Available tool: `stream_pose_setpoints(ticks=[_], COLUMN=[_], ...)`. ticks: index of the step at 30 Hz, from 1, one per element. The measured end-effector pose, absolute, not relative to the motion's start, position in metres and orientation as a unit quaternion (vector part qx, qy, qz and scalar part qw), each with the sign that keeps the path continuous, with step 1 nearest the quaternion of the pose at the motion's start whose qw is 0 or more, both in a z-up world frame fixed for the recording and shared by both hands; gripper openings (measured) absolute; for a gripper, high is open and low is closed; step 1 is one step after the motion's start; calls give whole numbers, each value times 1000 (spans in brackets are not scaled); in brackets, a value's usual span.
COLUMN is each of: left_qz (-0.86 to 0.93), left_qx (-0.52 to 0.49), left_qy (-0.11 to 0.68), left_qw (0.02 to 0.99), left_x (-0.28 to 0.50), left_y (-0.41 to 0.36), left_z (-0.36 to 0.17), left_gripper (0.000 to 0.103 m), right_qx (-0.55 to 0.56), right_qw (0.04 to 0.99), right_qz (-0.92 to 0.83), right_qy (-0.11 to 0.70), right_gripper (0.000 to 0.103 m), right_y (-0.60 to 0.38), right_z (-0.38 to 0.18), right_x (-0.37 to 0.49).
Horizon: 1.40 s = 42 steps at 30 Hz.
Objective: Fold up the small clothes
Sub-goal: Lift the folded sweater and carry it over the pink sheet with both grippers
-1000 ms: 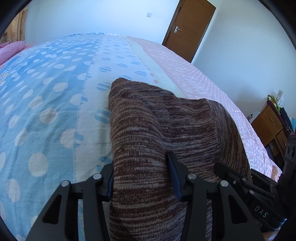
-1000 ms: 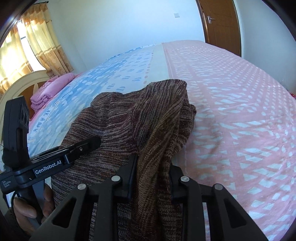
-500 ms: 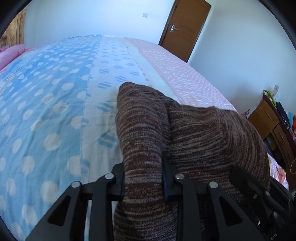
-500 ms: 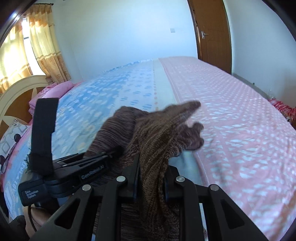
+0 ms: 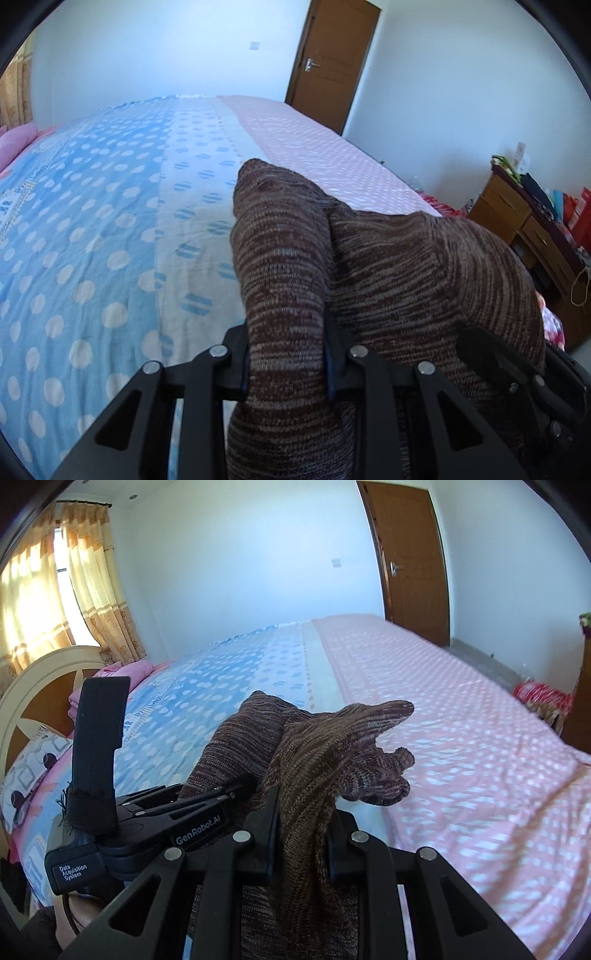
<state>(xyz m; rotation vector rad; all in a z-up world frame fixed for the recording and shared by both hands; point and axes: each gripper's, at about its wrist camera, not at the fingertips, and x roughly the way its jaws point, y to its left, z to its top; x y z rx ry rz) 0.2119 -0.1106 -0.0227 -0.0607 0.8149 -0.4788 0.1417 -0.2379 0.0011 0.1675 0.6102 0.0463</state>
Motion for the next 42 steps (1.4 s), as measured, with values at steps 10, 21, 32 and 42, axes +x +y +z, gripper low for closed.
stream_pose_setpoints(ticks=[10,21,32,42], left_qz=[-262,-382,-425,-387], left_qx=[-15,2,27,22], left_qy=[388,366,397,372], left_qw=[884,849,813,843], left_x=[177,156,153,181], left_y=[-133,-248,-358,-371], left_z=[-11,11,-19,-3], left_gripper=[29,29,29,29], right_qx=[85,97,119,104], right_qw=[954,961,944,958], right_qz=[7,-85,-169,-144], right_qy=[287,246,255,227], right_gripper=[20,20,20,20], right_y=[-254,-346,-443,-465], right_z=[12,49,16,16], right_x=[97,37,16,54])
